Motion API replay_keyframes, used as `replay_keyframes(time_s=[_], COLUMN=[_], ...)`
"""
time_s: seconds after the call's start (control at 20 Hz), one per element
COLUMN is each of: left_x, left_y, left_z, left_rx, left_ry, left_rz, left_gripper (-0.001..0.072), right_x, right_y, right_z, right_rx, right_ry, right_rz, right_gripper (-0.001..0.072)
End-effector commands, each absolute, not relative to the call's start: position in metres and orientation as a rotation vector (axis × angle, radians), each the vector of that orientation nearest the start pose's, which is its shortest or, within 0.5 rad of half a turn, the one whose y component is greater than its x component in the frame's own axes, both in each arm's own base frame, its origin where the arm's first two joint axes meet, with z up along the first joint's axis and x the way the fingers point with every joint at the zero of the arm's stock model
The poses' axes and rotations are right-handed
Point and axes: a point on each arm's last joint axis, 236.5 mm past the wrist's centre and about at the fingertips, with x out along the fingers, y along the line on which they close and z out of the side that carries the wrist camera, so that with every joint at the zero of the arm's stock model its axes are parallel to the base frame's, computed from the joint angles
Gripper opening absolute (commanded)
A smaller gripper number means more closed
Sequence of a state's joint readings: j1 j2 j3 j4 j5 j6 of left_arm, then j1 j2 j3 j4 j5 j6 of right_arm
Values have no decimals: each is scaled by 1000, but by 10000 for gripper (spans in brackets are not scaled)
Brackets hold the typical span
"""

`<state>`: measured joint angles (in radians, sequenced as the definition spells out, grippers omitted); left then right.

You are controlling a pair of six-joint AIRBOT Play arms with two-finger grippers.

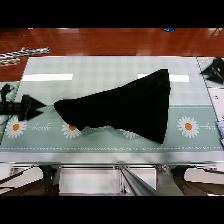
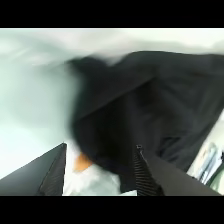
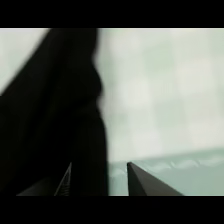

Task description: Fold the shirts.

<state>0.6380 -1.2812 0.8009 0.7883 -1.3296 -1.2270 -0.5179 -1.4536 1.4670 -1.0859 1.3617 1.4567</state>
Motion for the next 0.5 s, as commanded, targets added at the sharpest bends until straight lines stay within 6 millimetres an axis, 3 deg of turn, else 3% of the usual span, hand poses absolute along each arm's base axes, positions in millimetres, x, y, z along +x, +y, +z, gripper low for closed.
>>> replay_keyframes(time_s=[0.0, 0.1, 0.2, 0.35, 0.45], left_x=[273, 253, 239, 238, 254], left_y=[4, -36, -56, -77, -84], left_z=[-60, -78, -98, -111, -113], left_rx=[-1152, -1230, -1235, -1159, -1142], left_ry=[1257, 1298, 1344, 1362, 1315], left_rz=[-117, -178, -155, -166, -146], left_gripper=[507, 507, 507, 507, 507], right_x=[352, 333, 322, 313, 309], right_y=[-116, -80, -55, -46, -42], right_z=[7, -20, -30, -34, -34], right_rx=[735, 822, 871, 868, 866], right_ry=[1173, 1169, 1170, 1197, 1215], right_rz=[-193, -128, -61, -31, -11], right_gripper=[404, 404, 404, 404, 404])
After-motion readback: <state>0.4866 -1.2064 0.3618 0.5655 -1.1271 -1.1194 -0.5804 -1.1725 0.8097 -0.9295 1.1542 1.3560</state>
